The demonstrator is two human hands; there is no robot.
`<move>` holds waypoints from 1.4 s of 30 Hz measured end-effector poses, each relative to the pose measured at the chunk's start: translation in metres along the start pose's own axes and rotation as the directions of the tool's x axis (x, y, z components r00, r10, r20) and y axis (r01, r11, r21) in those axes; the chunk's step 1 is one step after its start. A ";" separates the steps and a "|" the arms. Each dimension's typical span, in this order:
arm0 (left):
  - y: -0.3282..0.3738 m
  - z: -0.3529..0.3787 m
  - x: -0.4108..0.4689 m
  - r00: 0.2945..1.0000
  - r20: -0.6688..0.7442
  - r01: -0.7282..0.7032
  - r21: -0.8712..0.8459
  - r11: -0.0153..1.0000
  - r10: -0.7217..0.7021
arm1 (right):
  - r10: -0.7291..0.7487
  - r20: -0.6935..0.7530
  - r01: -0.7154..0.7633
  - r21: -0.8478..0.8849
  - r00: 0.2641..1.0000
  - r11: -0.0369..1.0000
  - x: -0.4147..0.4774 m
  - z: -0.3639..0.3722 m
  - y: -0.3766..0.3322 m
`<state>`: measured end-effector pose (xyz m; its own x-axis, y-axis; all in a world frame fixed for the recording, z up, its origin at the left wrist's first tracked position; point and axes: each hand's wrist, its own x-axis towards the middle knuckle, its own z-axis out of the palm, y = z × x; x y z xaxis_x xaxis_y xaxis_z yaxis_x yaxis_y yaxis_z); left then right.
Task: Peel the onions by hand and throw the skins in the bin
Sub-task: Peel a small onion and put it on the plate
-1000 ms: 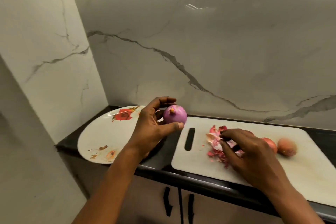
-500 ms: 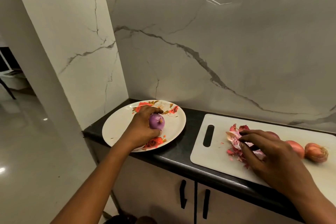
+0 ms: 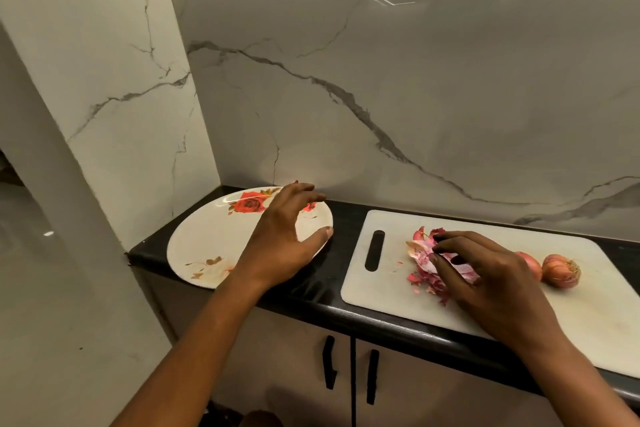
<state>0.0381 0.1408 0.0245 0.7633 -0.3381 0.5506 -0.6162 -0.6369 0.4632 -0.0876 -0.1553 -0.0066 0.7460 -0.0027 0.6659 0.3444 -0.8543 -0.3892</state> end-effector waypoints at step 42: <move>0.094 0.139 0.107 0.908 0.337 0.121 -0.779 0.616 0.248 | 0.235 0.274 -0.326 0.361 0.933 0.874 0.093 -0.059 0.096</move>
<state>0.0894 -0.0516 0.0301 0.6055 -0.6987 0.3810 -0.4385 0.1066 0.8924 -0.0189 -0.2682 0.0559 0.9327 -0.0607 0.3556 0.2636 -0.5581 -0.7868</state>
